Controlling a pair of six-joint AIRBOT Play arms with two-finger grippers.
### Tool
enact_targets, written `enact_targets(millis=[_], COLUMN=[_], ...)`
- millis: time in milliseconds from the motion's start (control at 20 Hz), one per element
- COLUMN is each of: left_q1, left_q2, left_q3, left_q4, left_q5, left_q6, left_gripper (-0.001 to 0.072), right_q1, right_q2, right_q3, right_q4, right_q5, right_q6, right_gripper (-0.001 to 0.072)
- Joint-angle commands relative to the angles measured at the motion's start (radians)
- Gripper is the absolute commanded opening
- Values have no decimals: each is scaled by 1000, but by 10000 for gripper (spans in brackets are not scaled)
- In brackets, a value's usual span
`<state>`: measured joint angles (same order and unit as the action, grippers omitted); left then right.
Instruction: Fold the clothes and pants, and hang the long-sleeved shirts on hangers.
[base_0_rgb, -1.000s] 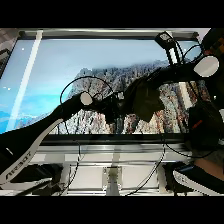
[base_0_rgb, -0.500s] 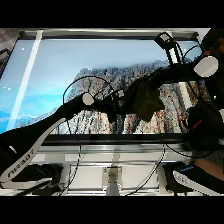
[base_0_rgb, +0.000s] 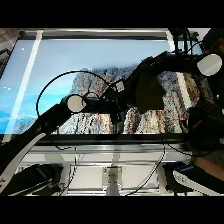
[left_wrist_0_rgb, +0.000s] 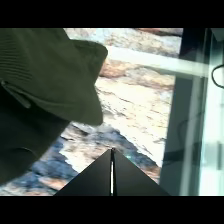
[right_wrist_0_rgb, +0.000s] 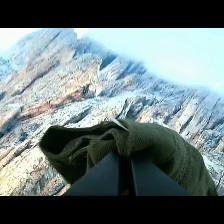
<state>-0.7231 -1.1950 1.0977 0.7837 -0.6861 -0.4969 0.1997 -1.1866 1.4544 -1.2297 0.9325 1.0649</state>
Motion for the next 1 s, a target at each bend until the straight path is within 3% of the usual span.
enact_targets(millis=[0, 100, 150, 200, 250, 500, 950], left_q1=[-10, 5, 16, 29, 40, 78, 98], left_q2=[-6, -50, -72, -98, -120, -238, -267], left_q3=[0, -1, -1, -1, -1, 0, 0], left_q4=[82, 123, 147, 151, 150, 150, -64], left_q5=[86, 153, 188, 235, 284, 530, 428], left_q6=[-28, -28, -28, -28, -28, -28, -28], left_gripper=[11, 21, 119, 320, 421, 428, 428], right_q1=[1, 1, 1, 1, 1, 1, 1], right_q2=[0, 0, 0, 0, 0, 0, 0], right_q3=[18, 19, 19, 19, 19, 19, 19], right_q4=[12, 12, 11, 11, 11, 18, 21], right_q5=[62, 130, 151, 164, 173, 178, 177], right_q6=[0, 0, 0, 0, 0, -1, -3], right_gripper=[30, 30, 30, 31, 30, 30, 30])
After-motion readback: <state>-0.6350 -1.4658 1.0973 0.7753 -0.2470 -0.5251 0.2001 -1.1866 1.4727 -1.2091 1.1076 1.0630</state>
